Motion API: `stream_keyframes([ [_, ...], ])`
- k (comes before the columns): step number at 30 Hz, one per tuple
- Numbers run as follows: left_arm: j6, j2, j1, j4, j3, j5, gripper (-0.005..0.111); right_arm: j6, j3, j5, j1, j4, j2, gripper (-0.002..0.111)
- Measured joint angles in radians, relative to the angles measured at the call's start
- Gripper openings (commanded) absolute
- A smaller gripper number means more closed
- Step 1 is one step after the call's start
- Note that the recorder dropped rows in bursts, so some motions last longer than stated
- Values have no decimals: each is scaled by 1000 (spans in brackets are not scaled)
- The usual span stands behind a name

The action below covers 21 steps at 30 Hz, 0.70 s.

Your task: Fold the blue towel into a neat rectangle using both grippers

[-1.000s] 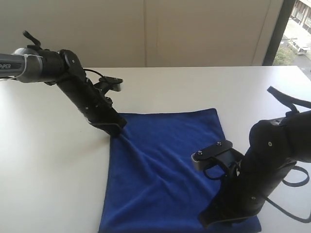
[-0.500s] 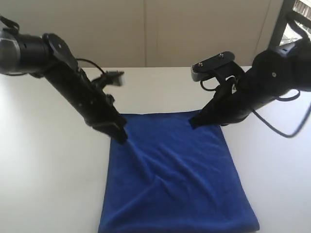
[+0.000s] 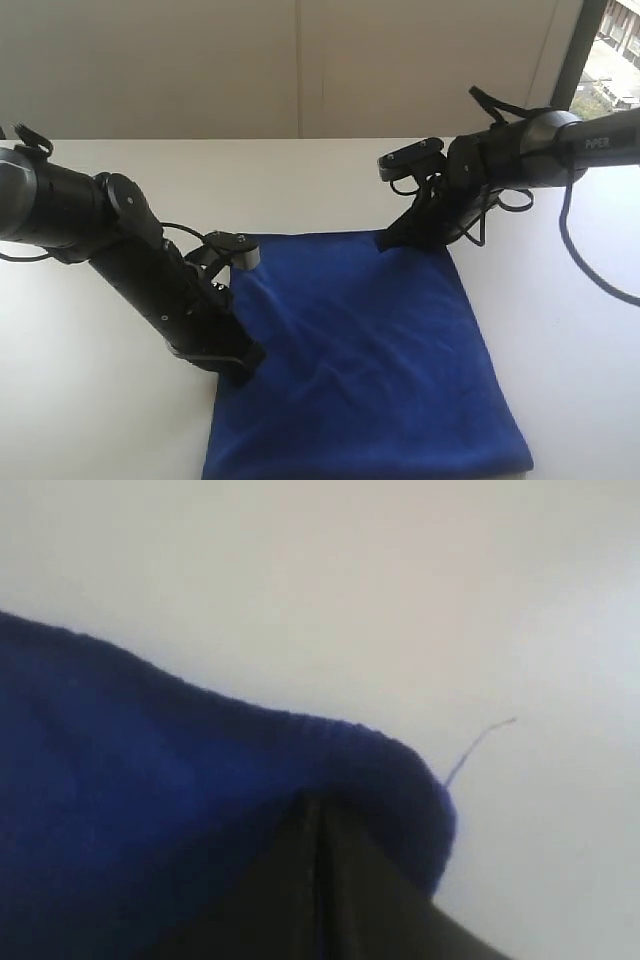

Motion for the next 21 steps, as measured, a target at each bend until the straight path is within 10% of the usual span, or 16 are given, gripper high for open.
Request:
stream_keyframes([
  [21,-6,-140,-2,74,-9,-42,0,-123,-5,8,4,4,-143,0],
])
